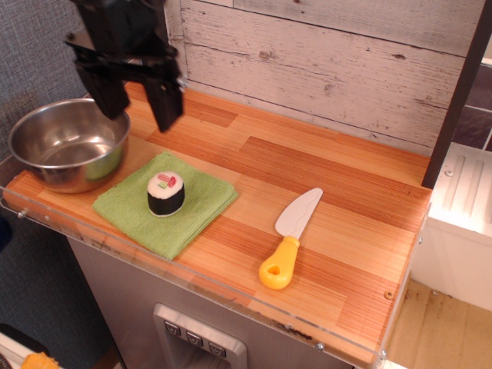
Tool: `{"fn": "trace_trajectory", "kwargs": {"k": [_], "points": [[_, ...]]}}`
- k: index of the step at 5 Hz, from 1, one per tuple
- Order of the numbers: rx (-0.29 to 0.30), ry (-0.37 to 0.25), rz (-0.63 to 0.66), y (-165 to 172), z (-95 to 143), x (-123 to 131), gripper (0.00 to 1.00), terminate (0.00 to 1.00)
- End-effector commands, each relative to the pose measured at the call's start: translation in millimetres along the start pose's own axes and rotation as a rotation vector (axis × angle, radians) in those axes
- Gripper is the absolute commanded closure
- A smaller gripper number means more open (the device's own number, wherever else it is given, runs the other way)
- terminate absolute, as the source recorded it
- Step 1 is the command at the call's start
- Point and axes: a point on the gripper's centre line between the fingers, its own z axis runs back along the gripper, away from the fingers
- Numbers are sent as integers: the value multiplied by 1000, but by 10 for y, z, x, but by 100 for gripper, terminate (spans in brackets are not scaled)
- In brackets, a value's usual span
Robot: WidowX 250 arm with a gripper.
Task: Pick up the pot and place it on the left of the green cloth
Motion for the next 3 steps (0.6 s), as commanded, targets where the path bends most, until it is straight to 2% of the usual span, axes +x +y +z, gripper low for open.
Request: {"fn": "trace_trajectory", "kwargs": {"k": [1,2,3], "points": [[87,-22,-48,-110,56,2,0,0],[126,10,-32,-46,53,-32,0,0],[126,10,-32,-46,53,-32,0,100]]}}
